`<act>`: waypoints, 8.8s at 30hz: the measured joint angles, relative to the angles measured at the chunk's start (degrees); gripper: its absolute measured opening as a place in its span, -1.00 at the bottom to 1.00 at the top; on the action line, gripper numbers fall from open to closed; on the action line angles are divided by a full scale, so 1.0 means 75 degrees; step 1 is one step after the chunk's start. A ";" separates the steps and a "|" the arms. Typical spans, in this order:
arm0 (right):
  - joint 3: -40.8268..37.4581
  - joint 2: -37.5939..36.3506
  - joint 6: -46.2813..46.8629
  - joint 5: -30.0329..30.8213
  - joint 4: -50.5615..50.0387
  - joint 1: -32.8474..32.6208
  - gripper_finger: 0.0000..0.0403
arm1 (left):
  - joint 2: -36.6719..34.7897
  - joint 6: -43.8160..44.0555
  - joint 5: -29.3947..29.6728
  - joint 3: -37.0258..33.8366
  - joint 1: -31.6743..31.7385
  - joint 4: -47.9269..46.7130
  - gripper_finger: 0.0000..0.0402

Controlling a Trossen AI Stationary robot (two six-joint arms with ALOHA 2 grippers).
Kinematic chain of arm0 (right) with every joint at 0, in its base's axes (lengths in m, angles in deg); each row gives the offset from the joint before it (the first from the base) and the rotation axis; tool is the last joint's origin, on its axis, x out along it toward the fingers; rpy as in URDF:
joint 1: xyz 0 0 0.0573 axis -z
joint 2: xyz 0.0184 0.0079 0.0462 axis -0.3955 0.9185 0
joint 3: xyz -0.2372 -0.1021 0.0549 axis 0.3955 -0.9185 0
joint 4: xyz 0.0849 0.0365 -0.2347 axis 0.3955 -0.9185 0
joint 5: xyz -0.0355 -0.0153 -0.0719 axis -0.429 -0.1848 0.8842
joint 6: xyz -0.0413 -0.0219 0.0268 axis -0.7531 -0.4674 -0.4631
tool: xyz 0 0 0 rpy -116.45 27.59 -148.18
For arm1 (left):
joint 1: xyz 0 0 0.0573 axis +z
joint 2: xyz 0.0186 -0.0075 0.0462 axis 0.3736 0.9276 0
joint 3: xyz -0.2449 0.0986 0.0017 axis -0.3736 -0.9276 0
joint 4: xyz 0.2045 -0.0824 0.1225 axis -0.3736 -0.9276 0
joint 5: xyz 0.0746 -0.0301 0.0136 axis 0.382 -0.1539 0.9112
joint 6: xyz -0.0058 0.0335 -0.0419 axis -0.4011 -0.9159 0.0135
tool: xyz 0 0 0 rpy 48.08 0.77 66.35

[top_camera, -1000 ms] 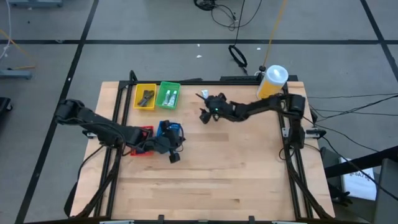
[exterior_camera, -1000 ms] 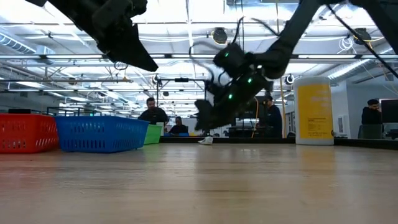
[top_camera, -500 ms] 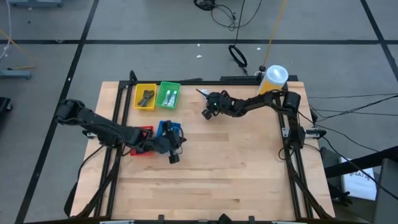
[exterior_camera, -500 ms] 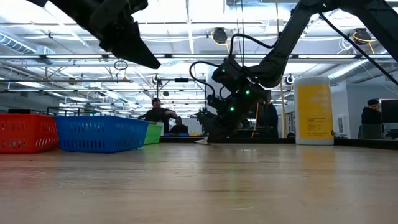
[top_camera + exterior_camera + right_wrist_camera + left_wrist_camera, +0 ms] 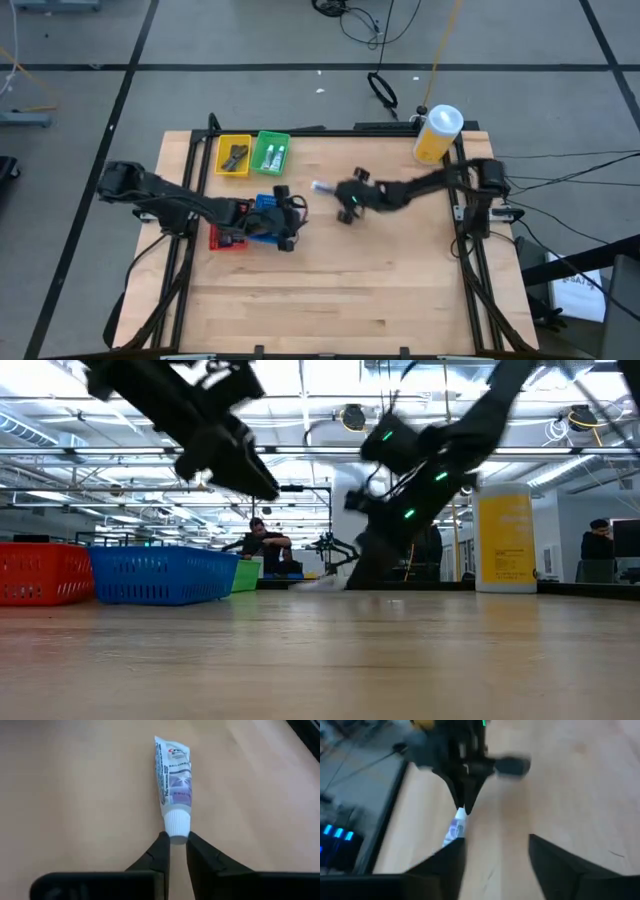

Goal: Pick & Place Travel size toiletries
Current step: Put the white toothpaste into the green bin, then return to Home Position

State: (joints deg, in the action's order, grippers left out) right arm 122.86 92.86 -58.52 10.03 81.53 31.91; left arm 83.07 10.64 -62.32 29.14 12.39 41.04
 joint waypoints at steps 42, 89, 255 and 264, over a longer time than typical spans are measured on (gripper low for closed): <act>-0.3744 -0.2583 0.2917 0.0036 0.4075 -0.3014 -0.94 | 0.3202 -0.0129 -0.2891 0.3990 0.4250 -0.5508 -0.01; -0.3744 -0.2583 0.2940 0.0036 0.4001 -0.3012 -0.93 | 0.1666 0.2183 -0.3526 0.2524 0.7257 -0.3797 -0.54; -0.6906 -1.3817 0.0342 -0.2357 -0.0803 -0.0750 -0.98 | -1.0776 0.0988 -0.3037 -0.5861 0.1278 0.0232 -0.37; -0.6906 -1.3817 0.0342 -0.2357 -0.0800 -0.0750 -0.98 | -1.0776 0.0988 -0.3035 -0.5858 0.1278 0.0232 -0.37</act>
State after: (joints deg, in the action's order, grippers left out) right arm 71.06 -10.77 -55.96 -7.65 75.53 26.28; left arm 2.25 18.05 -85.08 -14.80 21.97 42.78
